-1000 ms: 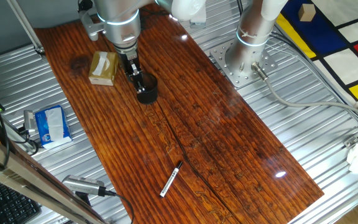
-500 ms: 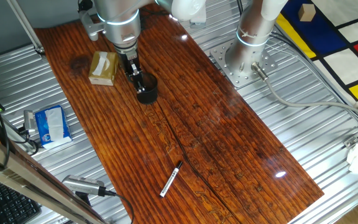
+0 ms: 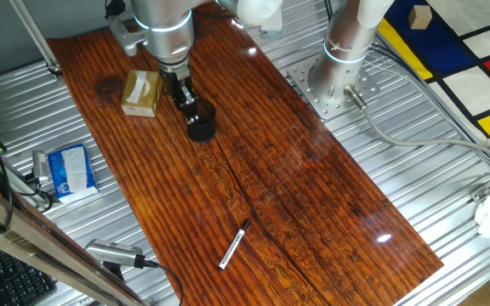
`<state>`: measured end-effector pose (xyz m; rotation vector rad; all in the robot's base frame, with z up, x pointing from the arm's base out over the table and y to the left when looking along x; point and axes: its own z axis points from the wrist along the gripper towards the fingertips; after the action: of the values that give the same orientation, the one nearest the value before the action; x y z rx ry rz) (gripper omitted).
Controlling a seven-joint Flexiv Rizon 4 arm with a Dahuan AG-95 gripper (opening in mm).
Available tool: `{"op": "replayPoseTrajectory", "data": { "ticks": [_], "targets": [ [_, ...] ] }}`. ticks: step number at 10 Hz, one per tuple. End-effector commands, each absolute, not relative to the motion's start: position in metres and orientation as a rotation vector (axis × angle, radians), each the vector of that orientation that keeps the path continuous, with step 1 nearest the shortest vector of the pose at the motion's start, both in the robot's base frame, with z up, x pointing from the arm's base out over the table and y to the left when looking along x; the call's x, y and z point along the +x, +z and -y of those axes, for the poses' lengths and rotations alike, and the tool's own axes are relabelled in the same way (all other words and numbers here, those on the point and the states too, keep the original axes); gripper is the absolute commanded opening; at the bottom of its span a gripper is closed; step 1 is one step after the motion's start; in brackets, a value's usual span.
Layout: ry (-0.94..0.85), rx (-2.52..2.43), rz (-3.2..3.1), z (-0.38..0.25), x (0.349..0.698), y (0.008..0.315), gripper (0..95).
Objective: Put the pen into the pen holder
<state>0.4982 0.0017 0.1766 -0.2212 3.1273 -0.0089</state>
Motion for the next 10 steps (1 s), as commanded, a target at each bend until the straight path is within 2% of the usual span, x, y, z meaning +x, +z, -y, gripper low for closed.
{"op": "replayPoseTrajectory", "data": {
  "ticks": [1, 10],
  "targets": [
    [-0.017, -0.288, -3.133, -0.0026, 0.4985, 0.1780, 0.0],
    [-0.013, -0.354, -3.156, -0.0031, 0.4987, 0.1777, 0.0]
  ]
}}
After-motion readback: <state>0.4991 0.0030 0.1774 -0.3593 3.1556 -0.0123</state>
